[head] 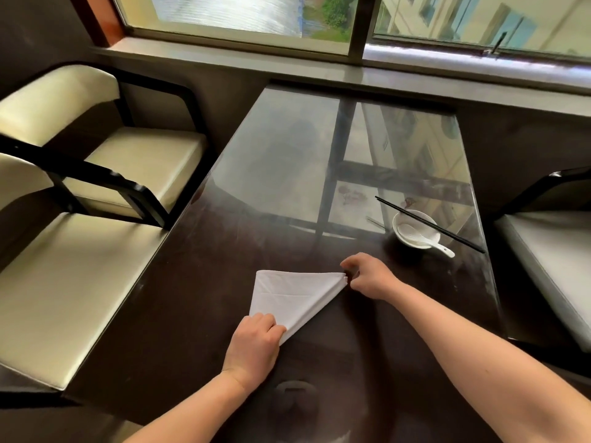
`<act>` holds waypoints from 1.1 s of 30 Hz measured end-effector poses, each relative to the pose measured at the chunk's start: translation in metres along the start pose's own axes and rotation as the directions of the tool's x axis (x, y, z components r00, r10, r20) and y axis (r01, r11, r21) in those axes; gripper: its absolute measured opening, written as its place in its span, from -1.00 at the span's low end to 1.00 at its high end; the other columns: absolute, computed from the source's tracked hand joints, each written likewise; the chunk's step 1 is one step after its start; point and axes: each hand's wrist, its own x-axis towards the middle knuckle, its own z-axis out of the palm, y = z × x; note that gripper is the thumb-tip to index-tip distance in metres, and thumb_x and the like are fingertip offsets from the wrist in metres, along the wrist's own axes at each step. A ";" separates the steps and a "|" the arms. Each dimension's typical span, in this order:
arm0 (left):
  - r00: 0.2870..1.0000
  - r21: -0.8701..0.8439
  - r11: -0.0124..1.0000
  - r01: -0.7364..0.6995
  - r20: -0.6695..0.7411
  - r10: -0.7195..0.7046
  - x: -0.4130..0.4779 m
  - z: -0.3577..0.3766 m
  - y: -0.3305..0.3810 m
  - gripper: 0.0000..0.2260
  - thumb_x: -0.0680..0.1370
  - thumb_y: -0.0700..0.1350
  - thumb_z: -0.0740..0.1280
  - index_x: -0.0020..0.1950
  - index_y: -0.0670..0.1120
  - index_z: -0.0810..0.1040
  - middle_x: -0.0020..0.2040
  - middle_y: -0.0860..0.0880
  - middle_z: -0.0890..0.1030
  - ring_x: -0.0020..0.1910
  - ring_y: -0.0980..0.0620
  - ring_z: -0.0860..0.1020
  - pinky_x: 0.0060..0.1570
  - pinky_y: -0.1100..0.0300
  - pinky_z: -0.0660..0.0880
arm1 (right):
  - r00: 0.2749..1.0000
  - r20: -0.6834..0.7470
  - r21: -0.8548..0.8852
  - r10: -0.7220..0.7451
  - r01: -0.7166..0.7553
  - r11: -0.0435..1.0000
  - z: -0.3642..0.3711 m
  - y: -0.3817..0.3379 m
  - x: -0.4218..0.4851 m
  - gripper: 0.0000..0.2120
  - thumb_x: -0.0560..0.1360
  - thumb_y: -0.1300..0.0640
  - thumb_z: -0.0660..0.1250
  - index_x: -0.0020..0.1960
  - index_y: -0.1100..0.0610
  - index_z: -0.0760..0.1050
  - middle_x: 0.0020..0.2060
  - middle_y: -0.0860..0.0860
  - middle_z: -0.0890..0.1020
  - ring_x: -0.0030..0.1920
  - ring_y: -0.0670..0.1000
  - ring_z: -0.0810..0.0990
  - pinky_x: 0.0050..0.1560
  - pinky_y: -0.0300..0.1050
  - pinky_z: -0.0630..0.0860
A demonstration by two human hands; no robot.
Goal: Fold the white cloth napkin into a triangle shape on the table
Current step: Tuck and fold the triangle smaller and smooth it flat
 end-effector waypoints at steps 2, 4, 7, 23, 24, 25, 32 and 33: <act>1.000 0.007 1.000 -0.004 0.003 0.004 0.000 -0.001 -0.002 -0.80 0.27 -0.26 0.54 -0.21 -0.01 0.66 -0.32 0.02 0.54 -0.38 -0.01 0.47 -0.40 0.15 0.40 | 1.000 -0.001 0.040 -0.001 0.001 0.999 0.007 0.004 -0.003 -0.57 0.35 0.35 0.39 0.20 0.13 0.62 -0.04 -0.02 0.65 -0.08 -0.04 0.62 0.08 -0.21 0.53; 1.000 0.010 1.000 -0.007 -0.003 0.007 0.001 -0.002 -0.006 -0.80 0.28 -0.27 0.53 -0.22 -0.01 0.64 -0.31 0.02 0.53 -0.37 -0.01 0.47 -0.40 0.14 0.41 | 1.000 -0.005 0.070 -0.002 0.002 0.998 0.014 0.003 -0.006 -0.62 0.34 0.34 0.43 0.13 0.11 0.64 -0.13 -0.04 0.65 -0.11 -0.04 0.62 0.02 -0.21 0.53; 1.000 -0.020 0.999 0.028 -0.007 -0.028 -0.002 -0.007 -0.014 -0.79 0.28 -0.26 0.51 -0.17 -0.02 0.63 -0.27 0.02 0.55 -0.34 -0.01 0.50 -0.37 0.14 0.44 | 0.999 0.013 0.087 -0.030 0.028 0.996 0.021 0.003 -0.016 -0.64 0.32 0.31 0.49 0.08 0.06 0.60 -0.17 -0.06 0.63 -0.14 -0.04 0.62 -0.07 -0.25 0.51; 0.995 0.117 0.988 -0.097 0.037 0.094 0.073 0.018 0.058 -0.76 0.30 -0.15 0.51 -0.10 -0.06 0.55 -0.18 -0.08 0.54 -0.22 -0.13 0.51 -0.36 0.04 0.46 | 0.988 -0.123 0.457 0.096 -0.029 0.889 0.047 0.027 -0.050 -0.86 0.40 0.28 0.53 -0.15 0.06 0.67 -0.35 -0.02 0.69 -0.43 -0.13 0.59 -0.42 -0.23 0.56; 0.995 0.129 0.986 -0.103 0.030 0.100 0.076 0.020 0.059 -0.79 0.30 -0.17 0.51 -0.14 -0.07 0.54 -0.19 -0.08 0.54 -0.23 -0.13 0.50 -0.38 0.04 0.44 | 0.987 -0.105 0.497 0.118 -0.051 0.866 0.047 0.028 -0.051 -0.87 0.42 0.29 0.52 -0.15 0.08 0.67 -0.35 0.00 0.69 -0.41 -0.12 0.60 -0.40 -0.22 0.57; 0.995 0.140 0.985 -0.100 0.023 0.098 0.080 0.023 0.060 -0.81 0.29 -0.18 0.50 -0.19 -0.07 0.53 -0.22 -0.08 0.53 -0.25 -0.13 0.49 -0.40 0.05 0.40 | 0.986 -0.088 0.533 0.138 -0.071 0.843 0.047 0.029 -0.051 -0.89 0.44 0.30 0.50 -0.15 0.11 0.68 -0.35 0.03 0.69 -0.40 -0.09 0.61 -0.38 -0.19 0.58; 0.992 0.114 0.990 -0.087 -0.078 0.096 0.084 0.035 0.067 -0.87 0.38 -0.16 0.44 -0.32 -0.09 0.52 -0.28 -0.07 0.52 -0.30 -0.11 0.46 -0.40 0.06 0.34 | 0.982 0.051 0.527 0.180 -0.180 0.831 0.040 0.023 -0.047 -0.93 0.48 0.28 0.40 -0.15 0.20 0.65 -0.34 0.09 0.66 -0.40 -0.03 0.62 -0.51 -0.17 0.49; 0.992 0.105 0.991 -0.081 -0.090 0.091 0.085 0.036 0.068 -0.87 0.40 -0.15 0.44 -0.32 -0.09 0.53 -0.28 -0.07 0.52 -0.29 -0.10 0.46 -0.39 0.07 0.35 | 0.980 0.065 0.493 0.190 -0.197 0.847 0.040 0.022 -0.046 -0.92 0.50 0.25 0.38 -0.14 0.19 0.64 -0.33 0.08 0.66 -0.40 -0.03 0.63 -0.53 -0.18 0.46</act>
